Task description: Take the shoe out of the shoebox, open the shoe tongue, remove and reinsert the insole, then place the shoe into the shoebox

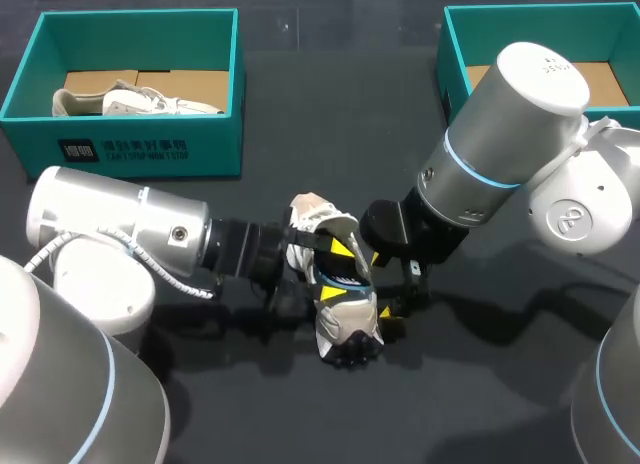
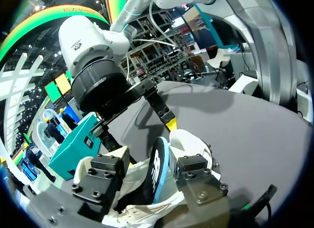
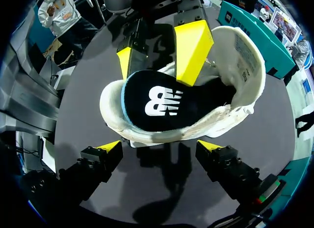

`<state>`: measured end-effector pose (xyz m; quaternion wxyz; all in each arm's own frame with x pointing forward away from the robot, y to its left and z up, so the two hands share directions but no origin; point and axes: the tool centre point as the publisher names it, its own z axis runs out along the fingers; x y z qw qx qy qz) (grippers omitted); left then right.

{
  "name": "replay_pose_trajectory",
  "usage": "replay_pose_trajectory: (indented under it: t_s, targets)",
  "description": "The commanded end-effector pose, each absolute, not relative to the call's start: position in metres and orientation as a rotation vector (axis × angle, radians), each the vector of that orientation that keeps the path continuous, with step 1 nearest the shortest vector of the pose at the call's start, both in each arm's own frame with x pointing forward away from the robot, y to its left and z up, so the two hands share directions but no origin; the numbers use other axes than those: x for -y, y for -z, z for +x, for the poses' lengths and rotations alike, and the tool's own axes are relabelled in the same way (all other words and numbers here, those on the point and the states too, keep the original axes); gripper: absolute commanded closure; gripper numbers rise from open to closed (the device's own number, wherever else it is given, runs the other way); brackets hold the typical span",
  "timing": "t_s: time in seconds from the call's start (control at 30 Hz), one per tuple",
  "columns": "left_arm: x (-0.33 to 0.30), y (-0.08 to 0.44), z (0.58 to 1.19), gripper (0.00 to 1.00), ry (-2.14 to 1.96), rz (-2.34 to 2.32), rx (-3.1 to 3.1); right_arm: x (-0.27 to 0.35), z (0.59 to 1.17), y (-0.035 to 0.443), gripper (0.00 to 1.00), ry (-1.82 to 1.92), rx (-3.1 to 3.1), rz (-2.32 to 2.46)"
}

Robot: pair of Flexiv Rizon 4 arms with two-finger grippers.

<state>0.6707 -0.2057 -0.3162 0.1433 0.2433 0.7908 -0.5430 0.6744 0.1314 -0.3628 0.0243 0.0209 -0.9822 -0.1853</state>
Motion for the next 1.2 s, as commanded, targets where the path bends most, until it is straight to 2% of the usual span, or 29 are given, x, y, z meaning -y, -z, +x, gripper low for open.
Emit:
replay_pose_trajectory:
  t_s: [0.03, 0.3, 0.43, 0.9, 1.1, 1.2]
  targets:
    - [0.206, 0.311, 0.669, 0.49, 1.534, 0.732, -2.324, -0.130, 0.674, 0.363, 0.00, 0.576, 3.039, 0.063]
    - [0.198, 0.316, 0.665, 0.51, 1.485, 0.772, -2.388, -0.101, 0.668, 0.355, 0.00, 0.588, 3.021, -0.008]
    - [0.191, 0.318, 0.665, 0.58, 1.465, 0.812, -2.420, -0.083, 0.667, 0.351, 0.00, 0.569, 3.019, -0.054]
    - [0.152, 0.307, 0.658, 0.58, 1.325, 0.998, -2.511, -0.016, 0.652, 0.336, 0.00, 0.476, 2.994, -0.102]
    - [0.131, 0.294, 0.656, 0.58, 1.285, 1.210, -2.535, -0.016, 0.652, 0.336, 0.00, 0.476, 2.994, -0.102]
    - [0.121, 0.290, 0.659, 0.62, 1.255, 1.267, -2.553, -0.016, 0.652, 0.336, 0.00, 0.476, 2.994, -0.102]
